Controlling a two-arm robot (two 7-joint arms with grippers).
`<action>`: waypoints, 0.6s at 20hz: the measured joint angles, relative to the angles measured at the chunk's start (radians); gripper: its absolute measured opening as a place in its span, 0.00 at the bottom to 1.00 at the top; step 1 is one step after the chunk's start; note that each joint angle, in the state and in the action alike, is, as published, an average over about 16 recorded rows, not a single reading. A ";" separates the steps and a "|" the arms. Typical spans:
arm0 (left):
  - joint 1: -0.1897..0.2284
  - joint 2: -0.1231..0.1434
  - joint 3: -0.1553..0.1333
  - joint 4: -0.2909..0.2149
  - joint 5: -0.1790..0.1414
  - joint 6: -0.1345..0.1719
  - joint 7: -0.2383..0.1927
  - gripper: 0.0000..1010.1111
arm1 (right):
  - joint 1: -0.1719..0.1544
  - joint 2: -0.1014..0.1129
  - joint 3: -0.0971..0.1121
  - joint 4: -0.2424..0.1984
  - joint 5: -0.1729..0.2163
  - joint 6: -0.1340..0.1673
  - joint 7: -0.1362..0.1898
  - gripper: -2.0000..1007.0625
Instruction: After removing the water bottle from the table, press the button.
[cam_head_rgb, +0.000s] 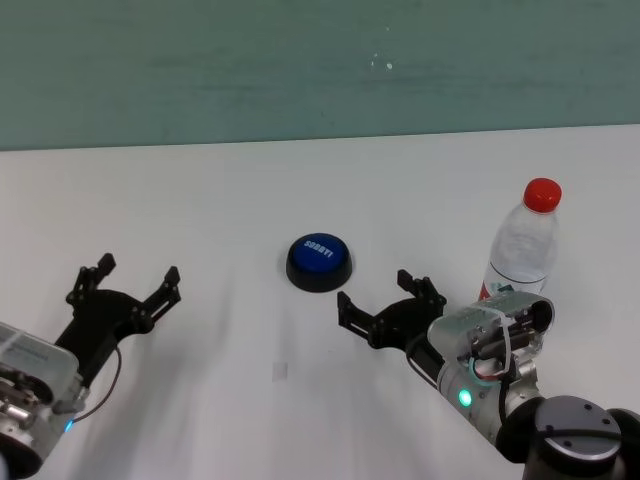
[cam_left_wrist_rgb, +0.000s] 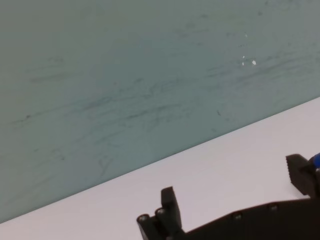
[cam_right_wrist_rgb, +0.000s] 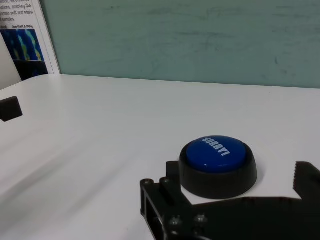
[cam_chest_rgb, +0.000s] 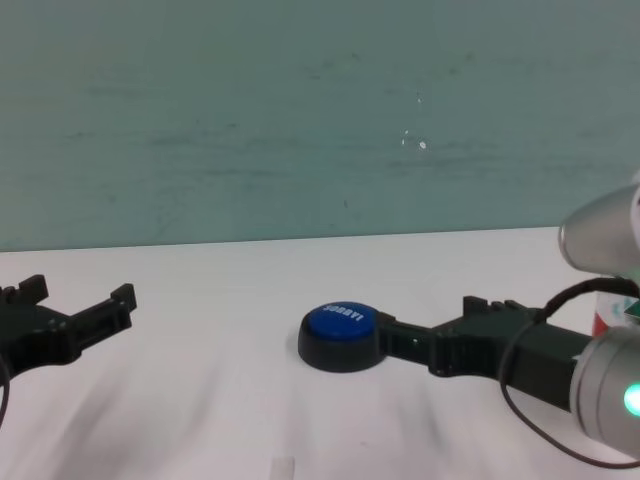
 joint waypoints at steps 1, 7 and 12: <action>0.000 0.000 0.000 0.000 0.000 0.000 0.000 0.99 | 0.000 0.000 0.000 0.000 0.000 0.000 0.000 1.00; 0.000 0.000 0.000 0.000 0.000 0.000 0.000 0.99 | 0.000 0.000 0.000 0.000 0.000 0.000 0.000 1.00; 0.000 0.000 0.000 0.000 0.000 0.000 0.000 0.99 | 0.000 0.000 0.000 0.000 0.000 0.000 0.000 1.00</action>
